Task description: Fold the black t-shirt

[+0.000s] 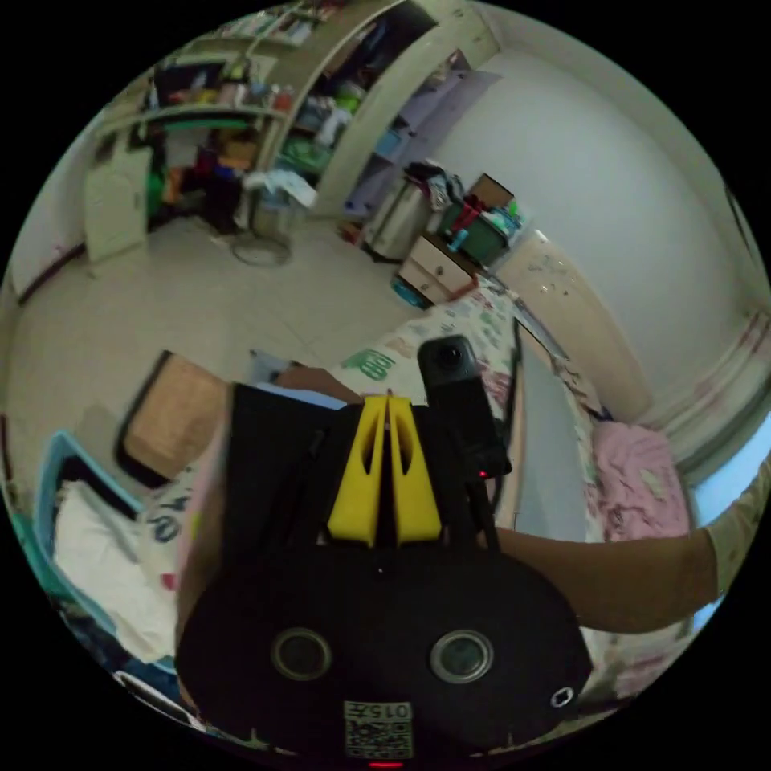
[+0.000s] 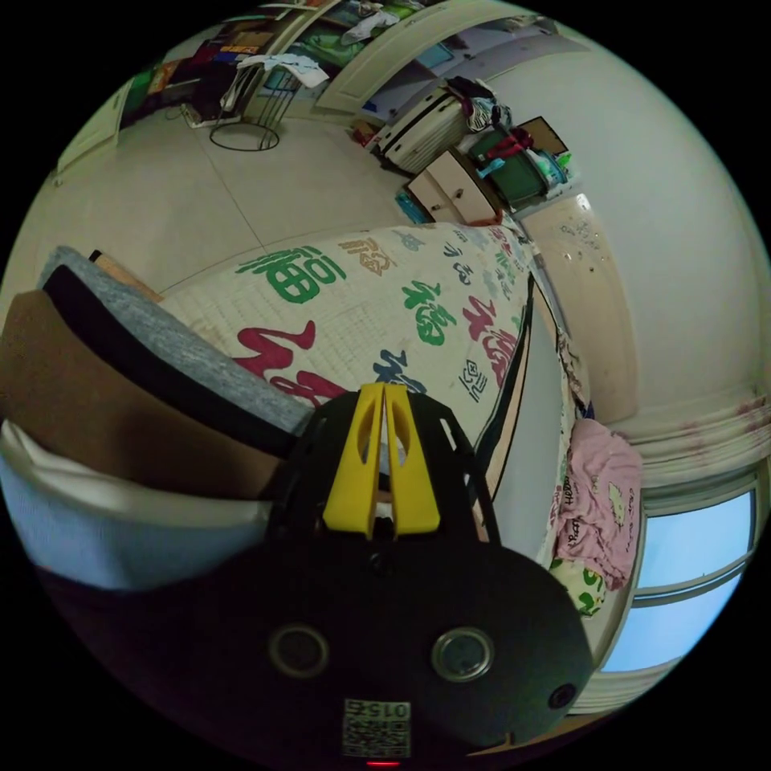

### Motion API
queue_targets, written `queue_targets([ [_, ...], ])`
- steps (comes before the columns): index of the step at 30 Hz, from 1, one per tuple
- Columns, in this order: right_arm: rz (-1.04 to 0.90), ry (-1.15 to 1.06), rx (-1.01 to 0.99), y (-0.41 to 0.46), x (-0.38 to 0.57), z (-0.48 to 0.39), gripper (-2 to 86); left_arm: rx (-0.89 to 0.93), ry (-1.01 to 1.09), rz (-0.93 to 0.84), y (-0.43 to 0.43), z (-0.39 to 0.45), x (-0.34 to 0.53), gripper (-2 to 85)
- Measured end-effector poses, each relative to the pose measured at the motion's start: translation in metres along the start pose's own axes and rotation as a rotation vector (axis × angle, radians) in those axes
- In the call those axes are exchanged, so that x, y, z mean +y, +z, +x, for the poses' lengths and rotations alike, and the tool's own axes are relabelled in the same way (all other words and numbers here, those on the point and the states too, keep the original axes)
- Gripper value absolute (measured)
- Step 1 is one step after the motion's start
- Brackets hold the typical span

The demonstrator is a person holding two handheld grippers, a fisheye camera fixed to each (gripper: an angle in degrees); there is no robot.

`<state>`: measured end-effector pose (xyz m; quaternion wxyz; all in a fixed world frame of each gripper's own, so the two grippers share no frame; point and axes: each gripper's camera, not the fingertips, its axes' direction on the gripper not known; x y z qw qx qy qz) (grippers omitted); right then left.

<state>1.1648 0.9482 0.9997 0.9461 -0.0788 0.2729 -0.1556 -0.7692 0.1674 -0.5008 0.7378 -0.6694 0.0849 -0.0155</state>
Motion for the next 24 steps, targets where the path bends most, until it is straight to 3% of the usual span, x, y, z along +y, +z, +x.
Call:
queue_targets([
  [2,0.001,0.000,-0.029,-0.022,-0.041,-0.019,-1.0,-0.371,0.119,0.168,-0.070,0.039,-0.009,0.2],
  [5,-0.006,-0.012,-0.168,-0.064,-0.107,-0.039,-1.0,-0.764,0.203,0.300,-0.112,0.072,-0.017,2.8],
  [7,-0.010,-0.004,-0.400,-0.105,-0.151,-0.033,-1.0,-0.697,0.280,0.234,-0.108,0.074,-0.036,6.8],
  [8,-0.001,0.001,-0.472,-0.118,-0.158,-0.027,-1.0,-0.545,0.239,0.108,-0.094,0.061,-0.057,9.2],
  [10,0.096,0.002,-0.804,-0.173,-0.164,0.013,-0.9,-0.400,0.143,-0.079,-0.065,0.037,-0.087,10.4],
  [13,0.156,-0.023,-1.063,-0.228,-0.145,0.061,-0.7,-0.376,0.014,-0.067,-0.060,0.014,-0.122,10.0],
  [18,-0.099,0.064,-0.979,-0.282,-0.108,0.102,-0.5,-0.428,0.035,-0.117,-0.079,0.013,-0.185,9.8],
  [21,-0.205,0.164,-0.939,-0.333,-0.103,0.115,-0.5,-0.475,-0.009,0.013,-0.106,-0.001,-0.220,11.1],
  [23,-0.249,0.231,-0.910,-0.370,-0.110,0.112,-0.4,-0.360,-0.059,-0.219,-0.067,-0.031,-0.256,7.3],
  [24,-0.267,0.283,-0.910,-0.397,-0.120,0.108,-0.4,-0.358,-0.057,-0.224,-0.064,-0.033,-0.264,5.2],
])
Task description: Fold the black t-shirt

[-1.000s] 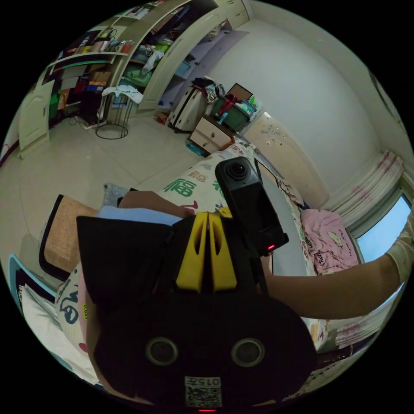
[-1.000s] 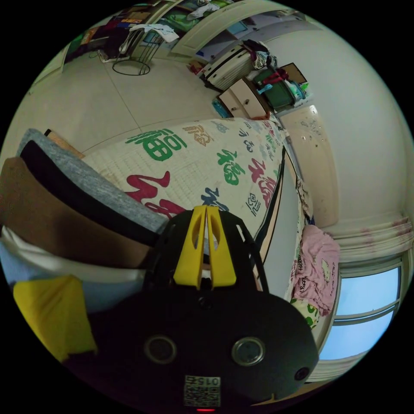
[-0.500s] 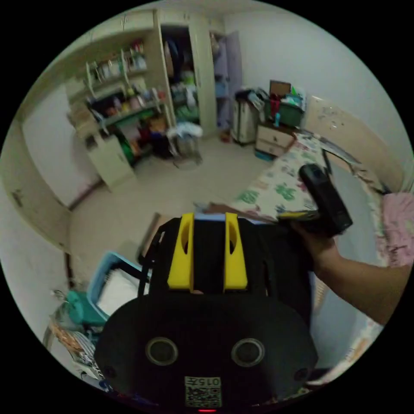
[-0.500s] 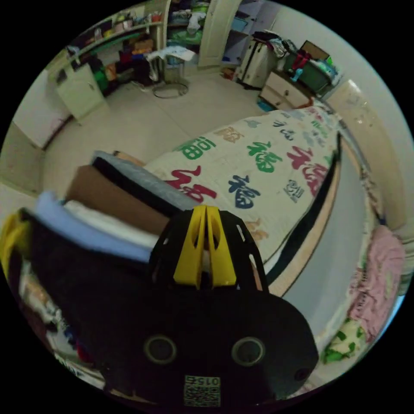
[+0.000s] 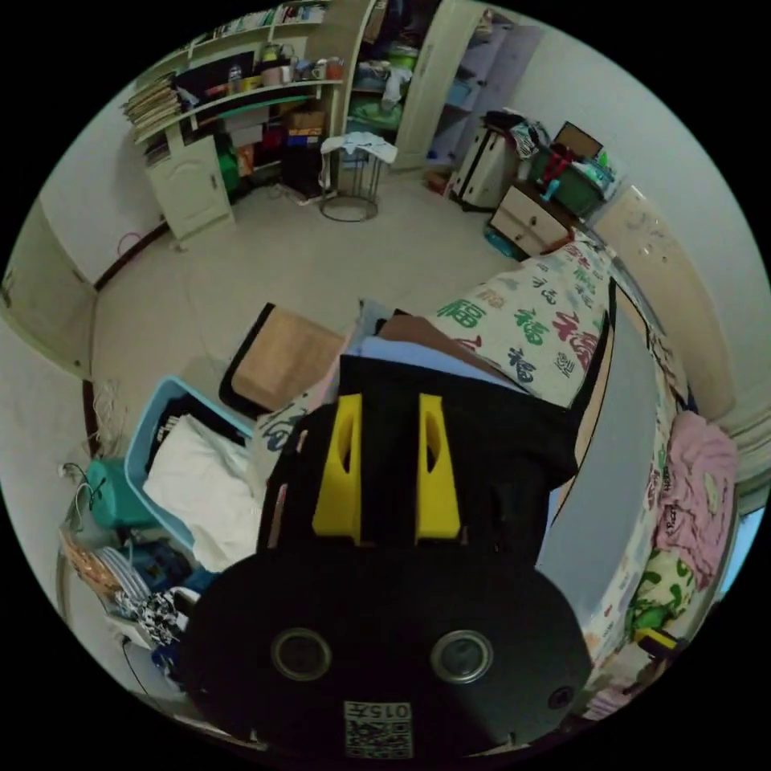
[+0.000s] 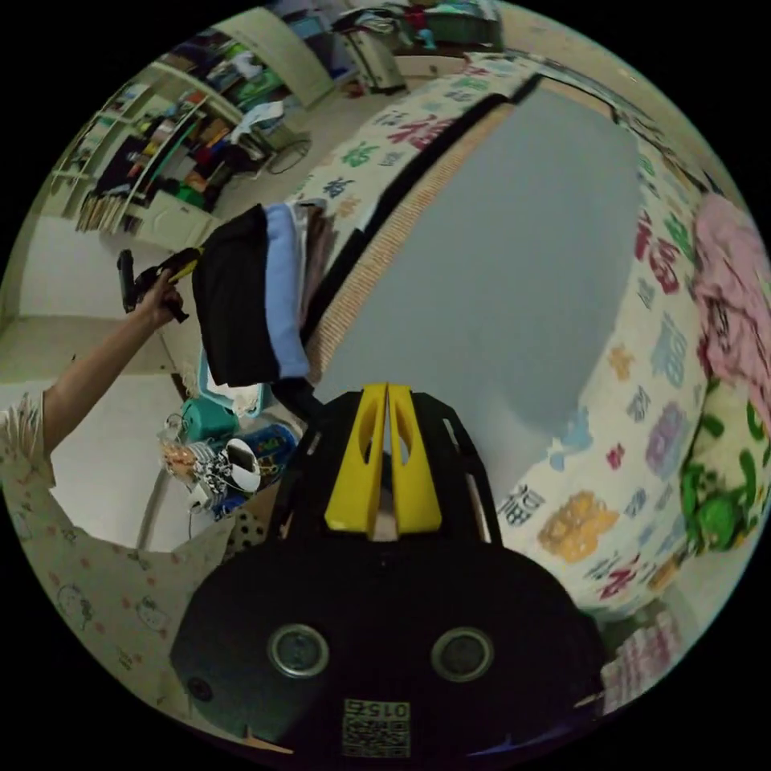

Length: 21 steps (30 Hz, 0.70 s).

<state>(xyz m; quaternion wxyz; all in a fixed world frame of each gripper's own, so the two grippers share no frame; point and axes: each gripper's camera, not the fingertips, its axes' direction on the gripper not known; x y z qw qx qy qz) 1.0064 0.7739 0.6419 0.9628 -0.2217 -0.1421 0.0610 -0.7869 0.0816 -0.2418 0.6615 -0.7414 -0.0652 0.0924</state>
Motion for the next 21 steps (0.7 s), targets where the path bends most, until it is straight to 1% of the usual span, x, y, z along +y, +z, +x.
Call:
queue_targets([
  [1,0.021,0.031,-0.026,-0.015,0.001,-0.031,-0.3,-0.039,0.007,0.018,-0.010,0.000,-0.015,2.5],
  [2,0.034,0.038,-0.042,-0.022,0.002,-0.048,-0.2,-0.038,0.037,0.020,-0.026,0.004,-0.028,1.3],
  [3,0.062,0.042,-0.074,-0.036,0.002,-0.084,0.0,-0.015,0.057,0.031,-0.037,0.007,-0.033,1.1],
  [4,0.086,0.048,-0.102,-0.048,0.000,-0.122,0.3,0.031,0.121,0.071,-0.065,0.016,-0.035,0.5],
  [5,0.097,0.051,-0.116,-0.054,-0.002,-0.141,0.5,0.069,0.183,0.105,-0.096,0.028,-0.028,0.3],
  [7,0.159,0.056,-0.178,-0.076,-0.013,-0.221,2.1,0.152,0.281,0.141,-0.145,0.046,-0.009,0.0],
  [8,0.179,0.060,-0.199,-0.081,-0.017,-0.240,2.6,0.194,0.352,0.161,-0.177,0.060,0.007,-0.2],
  [10,0.249,0.059,-0.298,-0.096,-0.036,-0.318,5.3,0.224,0.450,0.173,-0.221,0.081,0.029,-0.2],
  [11,0.263,0.058,-0.324,-0.097,-0.042,-0.337,6.1,0.252,0.487,0.188,-0.248,0.091,0.039,-0.3],
  [12,0.286,0.040,-0.385,-0.098,-0.056,-0.375,7.7,0.279,0.498,0.191,-0.260,0.095,0.043,-0.3],
  [13,0.301,0.023,-0.449,-0.097,-0.071,-0.411,9.5,0.338,0.514,0.193,-0.283,0.102,0.046,-0.3],
  [14,0.308,0.019,-0.482,-0.095,-0.079,-0.428,10.5,0.389,0.540,0.195,-0.304,0.112,0.047,-0.3],
  [16,0.327,0.025,-0.642,-0.082,-0.111,-0.488,12.5,0.467,0.606,0.185,-0.332,0.130,0.044,-0.3],
  [19,0.329,0.049,-0.817,-0.059,-0.142,-0.540,13.7,0.571,0.729,0.167,-0.371,0.160,0.034,-0.3],
  [21,0.356,0.042,-0.824,-0.055,-0.150,-0.559,13.7,0.627,0.760,0.155,-0.391,0.173,0.023,-0.3],
])
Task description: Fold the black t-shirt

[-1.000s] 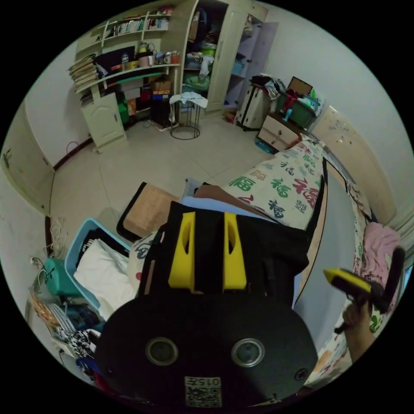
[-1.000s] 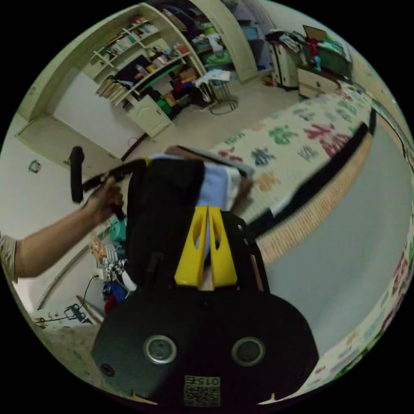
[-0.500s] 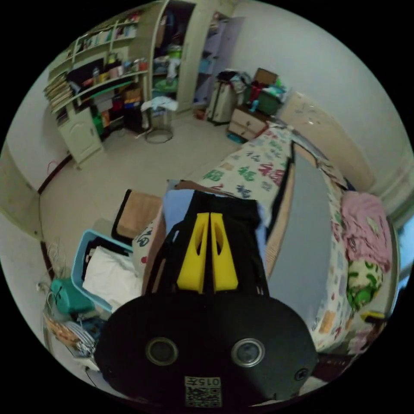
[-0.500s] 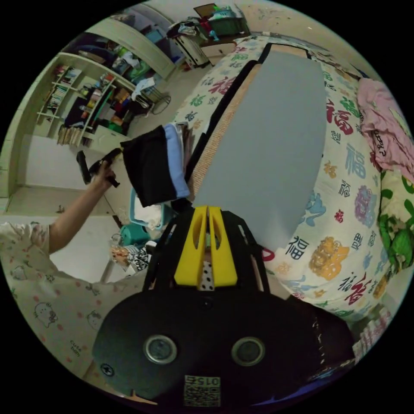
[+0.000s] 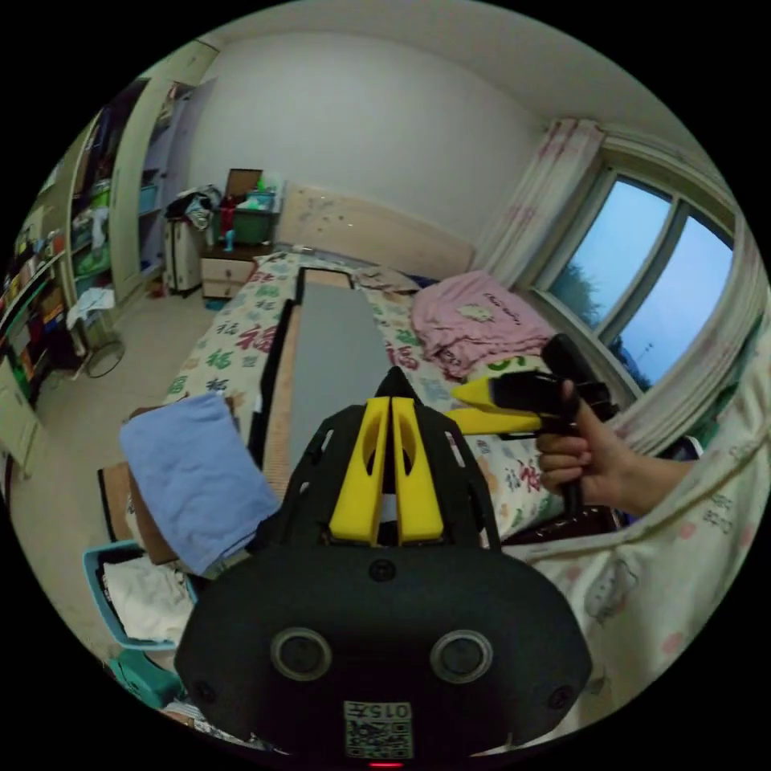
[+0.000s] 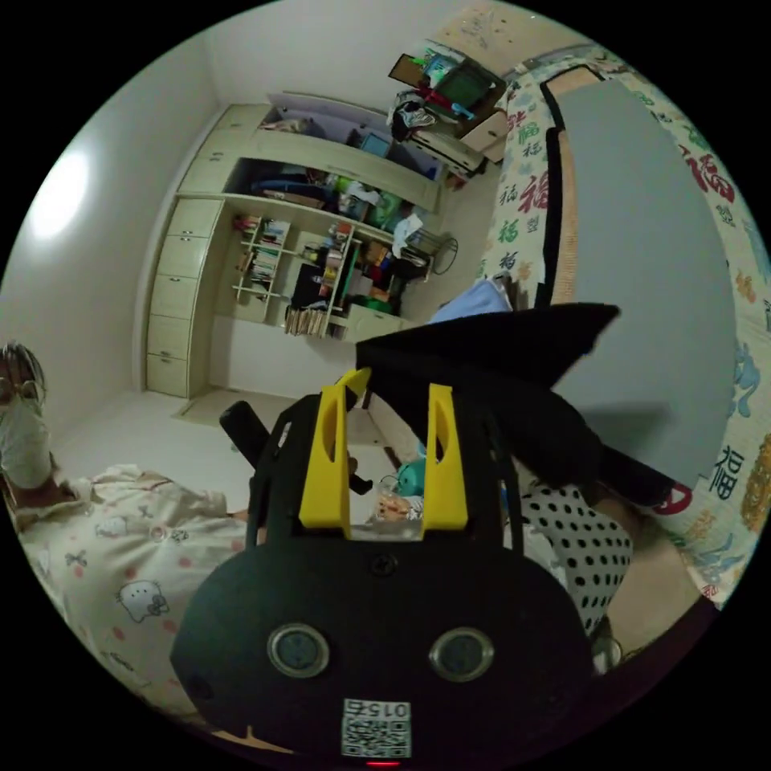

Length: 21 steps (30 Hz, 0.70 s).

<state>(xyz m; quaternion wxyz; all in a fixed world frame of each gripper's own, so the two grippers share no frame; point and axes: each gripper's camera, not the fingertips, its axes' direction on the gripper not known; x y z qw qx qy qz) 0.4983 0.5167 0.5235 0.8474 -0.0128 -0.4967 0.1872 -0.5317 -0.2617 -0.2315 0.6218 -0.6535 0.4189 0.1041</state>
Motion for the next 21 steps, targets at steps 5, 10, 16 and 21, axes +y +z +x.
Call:
queue_targets([
  [5,0.056,-0.226,0.126,-0.006,0.003,-0.052,14.3,0.135,0.060,0.024,-0.024,0.030,-0.069,-0.4],
  [10,0.017,-0.653,0.562,0.032,0.012,-0.143,21.2,0.211,0.233,0.112,-0.057,0.067,-0.131,-0.4],
  [16,-0.196,-0.980,0.583,0.162,-0.038,-0.207,24.9,0.213,0.440,0.183,-0.095,0.086,-0.196,-0.3],
  [21,-0.208,-1.112,0.549,0.257,-0.061,-0.239,25.6,0.160,0.562,0.185,-0.120,0.080,-0.232,-0.3],
])
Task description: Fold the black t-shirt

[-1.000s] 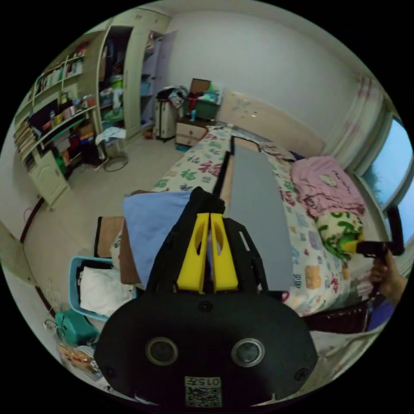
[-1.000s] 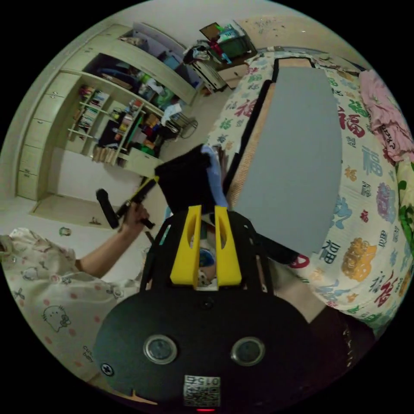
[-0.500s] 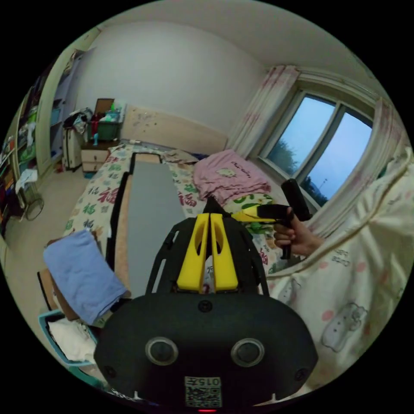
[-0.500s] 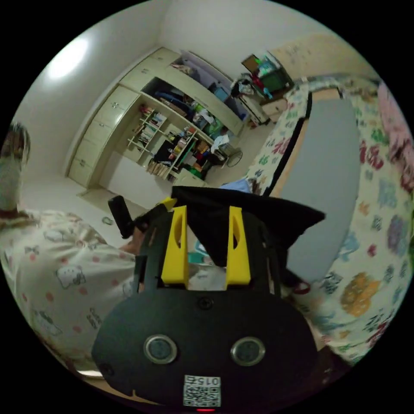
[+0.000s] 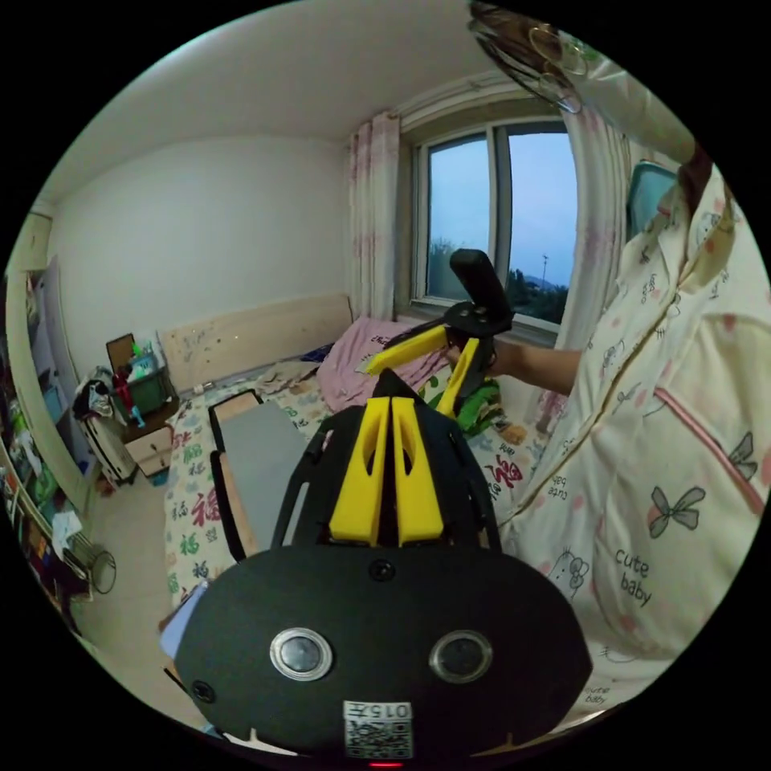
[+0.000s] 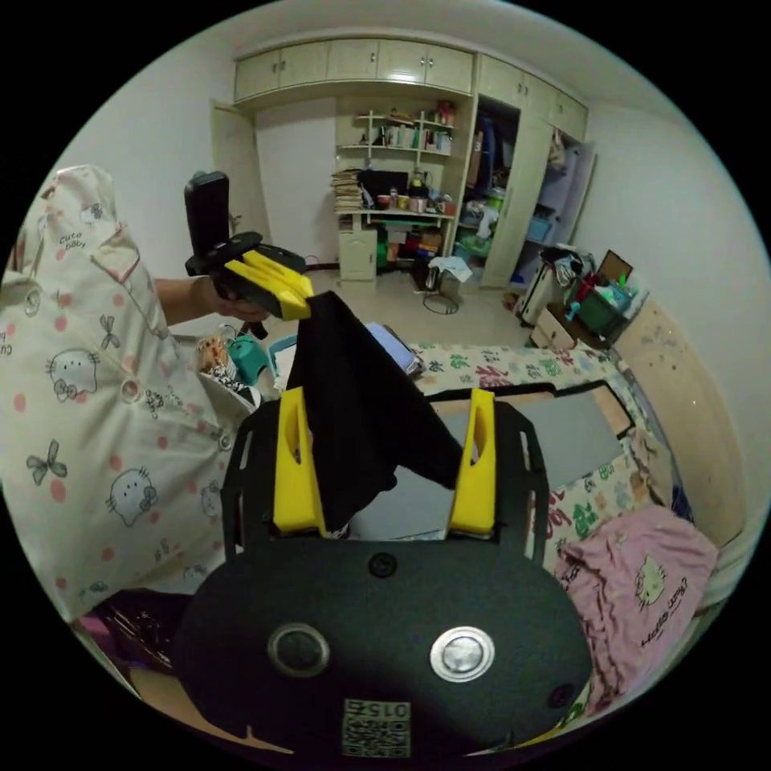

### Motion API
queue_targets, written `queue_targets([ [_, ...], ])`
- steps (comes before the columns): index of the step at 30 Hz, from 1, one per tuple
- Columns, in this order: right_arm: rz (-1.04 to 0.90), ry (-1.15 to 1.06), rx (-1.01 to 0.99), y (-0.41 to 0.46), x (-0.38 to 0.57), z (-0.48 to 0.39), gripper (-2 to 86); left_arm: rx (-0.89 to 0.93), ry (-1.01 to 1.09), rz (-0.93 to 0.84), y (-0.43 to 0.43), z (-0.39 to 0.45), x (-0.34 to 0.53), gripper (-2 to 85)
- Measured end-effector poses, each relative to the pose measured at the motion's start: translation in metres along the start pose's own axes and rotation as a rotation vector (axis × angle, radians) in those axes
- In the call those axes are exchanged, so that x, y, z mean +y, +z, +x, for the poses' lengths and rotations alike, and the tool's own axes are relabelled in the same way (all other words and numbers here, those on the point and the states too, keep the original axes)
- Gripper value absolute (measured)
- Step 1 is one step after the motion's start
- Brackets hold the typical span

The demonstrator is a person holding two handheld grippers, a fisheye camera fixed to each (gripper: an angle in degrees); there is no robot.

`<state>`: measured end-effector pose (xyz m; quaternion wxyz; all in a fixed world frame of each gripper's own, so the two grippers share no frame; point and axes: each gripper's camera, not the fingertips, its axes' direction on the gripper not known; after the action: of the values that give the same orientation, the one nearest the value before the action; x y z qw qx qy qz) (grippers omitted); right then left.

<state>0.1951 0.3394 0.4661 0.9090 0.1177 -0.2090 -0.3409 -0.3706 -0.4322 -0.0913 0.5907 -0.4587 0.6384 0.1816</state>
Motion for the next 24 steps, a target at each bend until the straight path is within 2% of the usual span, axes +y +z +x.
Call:
queue_targets([
  [3,-0.112,-0.003,-0.133,0.077,-0.026,0.001,22.0,-0.020,-0.016,0.010,-0.010,-0.025,-0.006,-0.3],
  [7,-0.189,0.086,-0.226,0.179,-0.030,-0.004,7.4,-0.034,-0.107,-0.034,-0.006,-0.068,0.001,-0.1],
  [9,-0.191,0.165,-0.246,0.208,-0.028,0.002,4.9,-0.046,-0.152,-0.067,0.001,-0.086,0.014,0.1],
  [14,-0.070,0.437,-0.441,0.264,-0.017,0.044,2.6,-0.107,-0.474,-0.081,0.012,-0.156,0.077,2.4],
  [17,0.026,0.621,-0.503,0.294,-0.003,0.078,2.1,-0.133,-0.586,-0.064,-0.003,-0.172,0.106,6.8],
  [24,0.223,0.910,-0.444,0.336,0.039,0.130,1.6,0.155,-0.577,-0.152,0.003,-0.161,0.124,14.0],
])
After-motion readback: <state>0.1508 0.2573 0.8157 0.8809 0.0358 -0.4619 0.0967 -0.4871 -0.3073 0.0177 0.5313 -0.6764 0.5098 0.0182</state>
